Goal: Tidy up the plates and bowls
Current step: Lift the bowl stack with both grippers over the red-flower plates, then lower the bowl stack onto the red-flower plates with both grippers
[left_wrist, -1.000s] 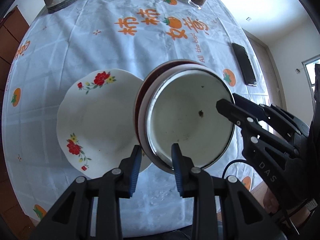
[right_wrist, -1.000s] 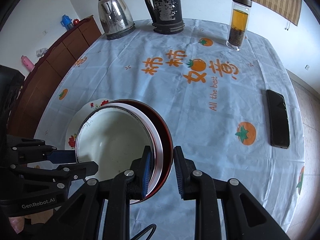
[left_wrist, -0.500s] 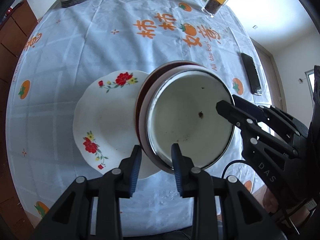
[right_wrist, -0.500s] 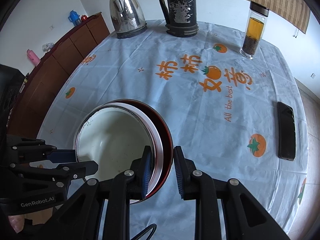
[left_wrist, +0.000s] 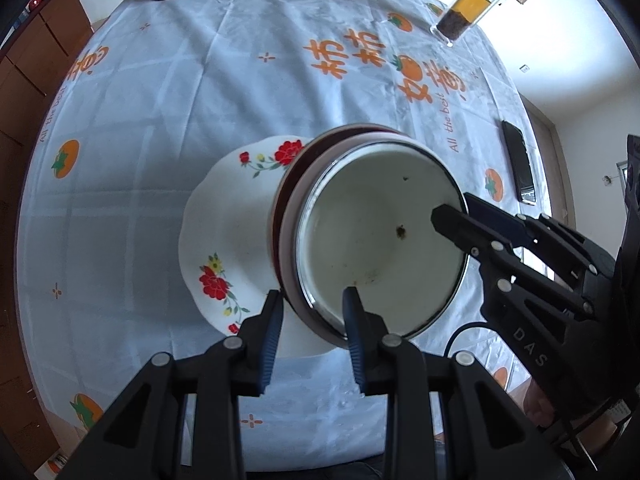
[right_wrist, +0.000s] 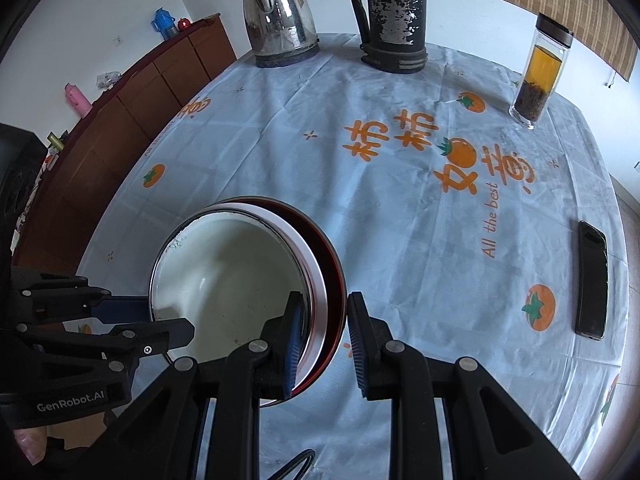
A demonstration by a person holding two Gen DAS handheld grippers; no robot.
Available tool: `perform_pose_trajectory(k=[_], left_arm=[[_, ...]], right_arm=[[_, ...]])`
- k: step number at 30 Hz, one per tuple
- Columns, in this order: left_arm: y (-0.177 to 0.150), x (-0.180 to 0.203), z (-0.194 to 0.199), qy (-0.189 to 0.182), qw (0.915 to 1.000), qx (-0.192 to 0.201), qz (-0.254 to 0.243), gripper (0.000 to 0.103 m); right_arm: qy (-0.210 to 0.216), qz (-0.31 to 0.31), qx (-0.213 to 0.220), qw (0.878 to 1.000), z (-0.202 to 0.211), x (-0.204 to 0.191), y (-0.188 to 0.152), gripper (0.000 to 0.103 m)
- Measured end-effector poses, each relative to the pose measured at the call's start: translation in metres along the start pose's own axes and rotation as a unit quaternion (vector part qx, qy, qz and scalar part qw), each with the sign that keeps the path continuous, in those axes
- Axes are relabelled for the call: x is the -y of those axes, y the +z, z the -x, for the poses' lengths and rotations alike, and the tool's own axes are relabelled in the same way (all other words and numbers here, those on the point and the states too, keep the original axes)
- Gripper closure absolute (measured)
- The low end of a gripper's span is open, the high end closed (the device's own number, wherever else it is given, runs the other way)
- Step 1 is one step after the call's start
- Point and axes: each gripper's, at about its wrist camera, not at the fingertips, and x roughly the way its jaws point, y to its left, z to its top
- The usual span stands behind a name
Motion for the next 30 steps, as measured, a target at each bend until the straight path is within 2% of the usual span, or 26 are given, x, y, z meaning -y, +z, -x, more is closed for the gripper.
perform_pose_trajectory(k=[30], left_arm=[[0.002,-0.034,-0.009,0.010,0.9991,-0.005,0.041,0.074]], right_arm=[[0.019,0.028,-0.017,0.999,-0.026,-0.025,0.012,0.079]])
